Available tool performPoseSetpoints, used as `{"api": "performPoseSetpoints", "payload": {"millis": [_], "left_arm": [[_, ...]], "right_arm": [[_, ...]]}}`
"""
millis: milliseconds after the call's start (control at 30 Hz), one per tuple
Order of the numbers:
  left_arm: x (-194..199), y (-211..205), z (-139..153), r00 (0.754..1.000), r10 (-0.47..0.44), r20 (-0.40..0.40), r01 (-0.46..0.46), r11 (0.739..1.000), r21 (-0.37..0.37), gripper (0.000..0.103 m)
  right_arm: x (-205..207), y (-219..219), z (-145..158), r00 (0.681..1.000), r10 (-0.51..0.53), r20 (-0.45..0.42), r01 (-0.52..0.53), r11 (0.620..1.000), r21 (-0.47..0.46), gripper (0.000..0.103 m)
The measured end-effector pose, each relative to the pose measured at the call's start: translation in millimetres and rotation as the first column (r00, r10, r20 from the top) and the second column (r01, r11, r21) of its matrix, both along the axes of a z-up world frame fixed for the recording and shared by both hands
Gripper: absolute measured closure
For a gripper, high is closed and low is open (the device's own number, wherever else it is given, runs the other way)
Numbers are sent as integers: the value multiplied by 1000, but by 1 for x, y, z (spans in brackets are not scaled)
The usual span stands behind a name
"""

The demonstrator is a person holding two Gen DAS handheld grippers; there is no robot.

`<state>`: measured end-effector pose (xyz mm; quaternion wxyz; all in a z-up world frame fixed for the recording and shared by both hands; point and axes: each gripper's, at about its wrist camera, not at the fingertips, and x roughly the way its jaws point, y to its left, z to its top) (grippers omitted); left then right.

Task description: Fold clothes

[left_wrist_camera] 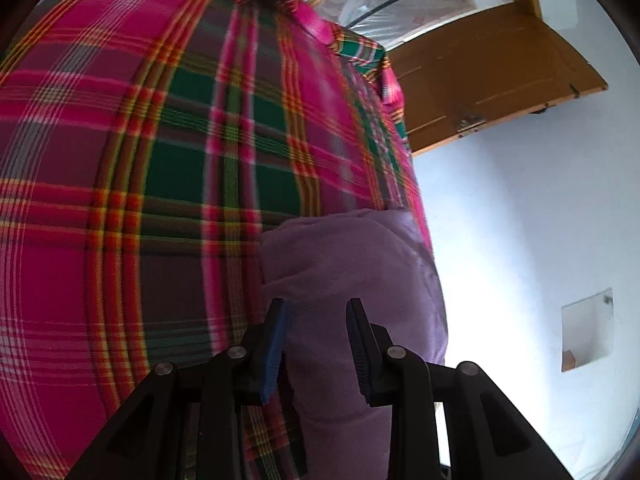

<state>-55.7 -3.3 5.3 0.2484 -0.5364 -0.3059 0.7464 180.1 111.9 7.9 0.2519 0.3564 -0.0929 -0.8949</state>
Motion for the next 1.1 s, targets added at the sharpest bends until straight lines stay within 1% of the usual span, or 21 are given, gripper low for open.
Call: {"api": "performPoseSetpoints", "payload": {"millis": [133, 200, 333, 367, 400, 467, 500, 567, 600, 700, 733, 833, 900, 1033, 1100], "left_arm": [[-2, 0, -2, 1000, 22, 7, -22, 999, -26, 71], [-3, 1, -4, 1000, 18, 17, -17, 999, -36, 71], [-15, 3, -12, 999, 9, 50, -9, 1000, -11, 71], [-18, 4, -13, 998, 15, 56, -15, 1000, -1, 71], [-21, 5, -13, 998, 12, 60, -12, 1000, 0, 71], [-27, 8, -14, 998, 3, 67, -3, 1000, 0, 71], [-31, 8, -17, 996, 6, 88, -7, 1000, 15, 71], [-33, 7, -18, 995, 16, 99, -19, 999, 28, 71], [-34, 7, -17, 996, 15, 88, -18, 999, 28, 72], [-32, 8, -13, 999, 22, 48, -24, 998, 56, 85], [-33, 10, -12, 999, 23, 41, -25, 998, 52, 87], [-35, 16, -8, 999, 25, 23, -26, 999, 39, 89], [-37, 17, -9, 999, 30, 24, -31, 998, 48, 90], [-40, 8, -14, 998, 44, 43, -47, 997, 60, 90], [-41, 3, -16, 997, 53, 53, -57, 996, 71, 89]], "right_arm": [[-10, -5, -5, 999, -21, 28, 21, 1000, -15, 81], [-15, -7, -7, 999, -33, 42, 34, 999, -22, 81], [-26, -10, -13, 995, -59, 77, 63, 997, -42, 82], [-29, -10, -15, 993, -69, 92, 74, 996, -54, 85], [-30, -9, -15, 992, -78, 95, 83, 995, -52, 96], [-30, -10, -15, 993, -85, 87, 88, 995, -37, 97], [-29, -12, -14, 994, -79, 78, 81, 996, -29, 98], [-26, -16, -12, 996, -67, 59, 68, 998, -12, 98], [-24, -18, -11, 997, -61, 50, 61, 998, -3, 99], [-20, -20, -11, 998, -42, 42, 42, 999, 7, 99], [-20, -19, -12, 998, -38, 46, 38, 999, 5, 99], [-15, -20, -11, 999, -24, 37, 24, 1000, 11, 99], [-12, -21, -10, 999, -17, 29, 17, 1000, 17, 99], [-20, -22, -25, 996, -12, 93, 11, 1000, 3, 100], [-23, -21, -27, 994, -12, 106, 12, 1000, 0, 100]]}}
